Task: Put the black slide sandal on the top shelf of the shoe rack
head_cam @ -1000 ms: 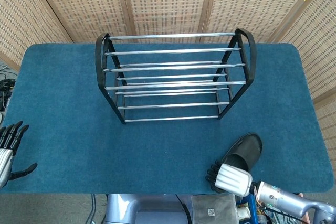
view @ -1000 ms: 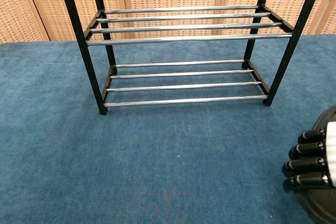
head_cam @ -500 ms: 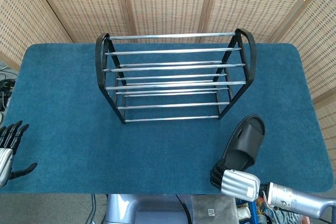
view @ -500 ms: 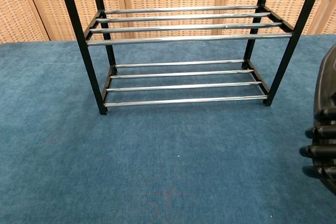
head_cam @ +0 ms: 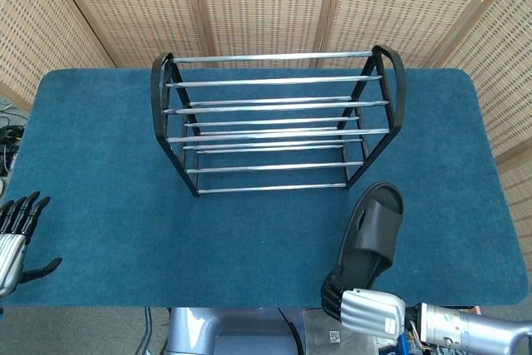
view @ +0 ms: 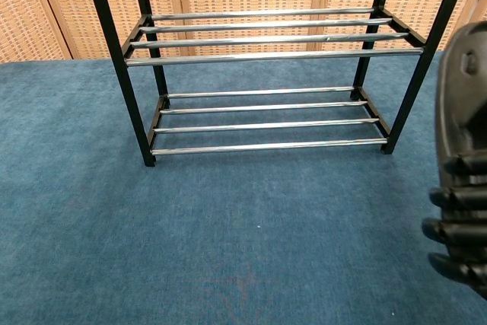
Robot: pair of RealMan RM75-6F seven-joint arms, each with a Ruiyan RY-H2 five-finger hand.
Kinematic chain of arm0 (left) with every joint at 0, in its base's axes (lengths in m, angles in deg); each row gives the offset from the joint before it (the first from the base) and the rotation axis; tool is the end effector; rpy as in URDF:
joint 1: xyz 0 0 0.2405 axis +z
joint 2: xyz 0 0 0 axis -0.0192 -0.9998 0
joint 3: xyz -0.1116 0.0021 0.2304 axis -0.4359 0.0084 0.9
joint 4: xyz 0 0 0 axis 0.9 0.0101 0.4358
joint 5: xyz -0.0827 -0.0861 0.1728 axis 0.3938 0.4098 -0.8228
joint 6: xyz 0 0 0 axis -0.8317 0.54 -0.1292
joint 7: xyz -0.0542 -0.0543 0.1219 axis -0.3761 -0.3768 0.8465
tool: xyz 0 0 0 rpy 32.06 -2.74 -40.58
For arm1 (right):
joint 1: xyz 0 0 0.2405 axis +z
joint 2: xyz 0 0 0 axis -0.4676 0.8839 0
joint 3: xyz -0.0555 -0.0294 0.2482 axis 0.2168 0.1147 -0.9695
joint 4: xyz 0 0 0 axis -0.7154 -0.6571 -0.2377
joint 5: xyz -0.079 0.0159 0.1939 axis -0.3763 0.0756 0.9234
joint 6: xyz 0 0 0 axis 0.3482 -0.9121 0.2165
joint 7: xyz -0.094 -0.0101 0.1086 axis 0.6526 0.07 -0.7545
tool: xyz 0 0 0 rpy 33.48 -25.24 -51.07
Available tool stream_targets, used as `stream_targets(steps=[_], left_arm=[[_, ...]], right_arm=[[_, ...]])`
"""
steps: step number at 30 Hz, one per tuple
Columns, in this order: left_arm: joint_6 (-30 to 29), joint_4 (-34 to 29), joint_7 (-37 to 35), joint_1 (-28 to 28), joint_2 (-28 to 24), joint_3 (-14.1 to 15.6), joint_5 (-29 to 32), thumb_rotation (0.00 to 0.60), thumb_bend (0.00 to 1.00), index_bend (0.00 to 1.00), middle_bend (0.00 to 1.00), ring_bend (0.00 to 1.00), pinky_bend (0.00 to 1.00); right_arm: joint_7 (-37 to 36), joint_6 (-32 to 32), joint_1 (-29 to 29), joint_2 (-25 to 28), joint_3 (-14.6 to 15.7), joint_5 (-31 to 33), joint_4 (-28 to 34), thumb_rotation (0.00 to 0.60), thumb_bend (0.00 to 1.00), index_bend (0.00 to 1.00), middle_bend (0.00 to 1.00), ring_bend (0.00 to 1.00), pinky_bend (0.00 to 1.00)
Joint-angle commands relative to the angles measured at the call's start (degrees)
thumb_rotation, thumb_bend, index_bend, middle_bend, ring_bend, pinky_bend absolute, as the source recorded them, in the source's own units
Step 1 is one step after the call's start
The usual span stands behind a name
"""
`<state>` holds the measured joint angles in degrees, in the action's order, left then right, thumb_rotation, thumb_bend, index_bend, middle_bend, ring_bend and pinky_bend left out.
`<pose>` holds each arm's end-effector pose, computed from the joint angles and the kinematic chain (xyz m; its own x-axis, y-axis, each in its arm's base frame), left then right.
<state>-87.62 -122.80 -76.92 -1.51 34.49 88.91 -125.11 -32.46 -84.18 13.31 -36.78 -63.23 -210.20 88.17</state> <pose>-0.3022 0.1555 0.1610 0.4339 0.0764 0.8977 0.9008 -0.0152 -0.4340 -0.1621 -0.1840 0.1040 0.6940 0.6170 0.3710 0.4159 -0.7642 0.4930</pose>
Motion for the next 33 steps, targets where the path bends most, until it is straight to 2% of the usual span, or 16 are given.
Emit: stream_targets(steps=[1, 6, 9, 18, 22, 27, 33], left_arm=[[0.1, 0.0, 0.0, 0.0, 0.0, -0.1, 0.3, 0.6, 0.18, 0.0, 0.0, 0.0, 0.0], [0.5, 0.1, -0.4, -0.3, -0.1, -0.5, 1.2, 0.6, 0.18, 0.0, 0.0, 0.0, 0.0], [0.7, 0.2, -0.5, -0.3, -0.2, -0.7, 1.6, 0.6, 0.18, 0.0, 0.0, 0.0, 0.0], [1.5, 0.3, -1.0, -0.6, -0.3, -1.3, 3.4, 0.6, 0.18, 0.0, 0.0, 0.0, 0.0], [1.9, 0.2, -0.7, -0.8, -0.2, -1.5, 4.0, 0.6, 0.18, 0.0, 0.0, 0.0, 0.0], [2.5, -0.1, -0.2, -1.1, -0.1, -1.8, 5.0, 0.6, 0.18, 0.0, 0.0, 0.0, 0.0], [4.7, 0.3, 0.2, -2.1, 0.1, -2.3, 7.1, 0.6, 0.18, 0.0, 0.0, 0.0, 0.0]], right_arm=[[-1.4, 3.3, 2.6, 0.7, -2.2, 1.0, 2.0, 0.6, 0.84, 0.5, 0.53, 0.43, 0.43], [-4.1, 8.4, 7.3, 1.5, -5.2, 1.5, 4.8, 0.6, 0.87, 0.5, 0.53, 0.43, 0.43], [-5.8, 10.2, 9.7, 1.3, -6.5, 1.2, 4.4, 0.6, 0.9, 0.5, 0.53, 0.43, 0.43], [-12.9, 10.7, 17.1, 1.6, -9.1, -1.5, 1.4, 0.6, 0.95, 0.5, 0.53, 0.43, 0.45], [-17.7, 10.7, 20.6, 1.1, -9.5, -2.5, -1.2, 0.6, 0.95, 0.5, 0.53, 0.43, 0.45], [-22.0, 11.1, 25.0, -0.6, -9.9, -3.6, -7.3, 0.6, 0.97, 0.5, 0.53, 0.43, 0.45], [-23.1, 8.4, 26.0, -2.1, -11.2, -2.1, -14.2, 0.6, 1.0, 0.53, 0.56, 0.44, 0.47]])
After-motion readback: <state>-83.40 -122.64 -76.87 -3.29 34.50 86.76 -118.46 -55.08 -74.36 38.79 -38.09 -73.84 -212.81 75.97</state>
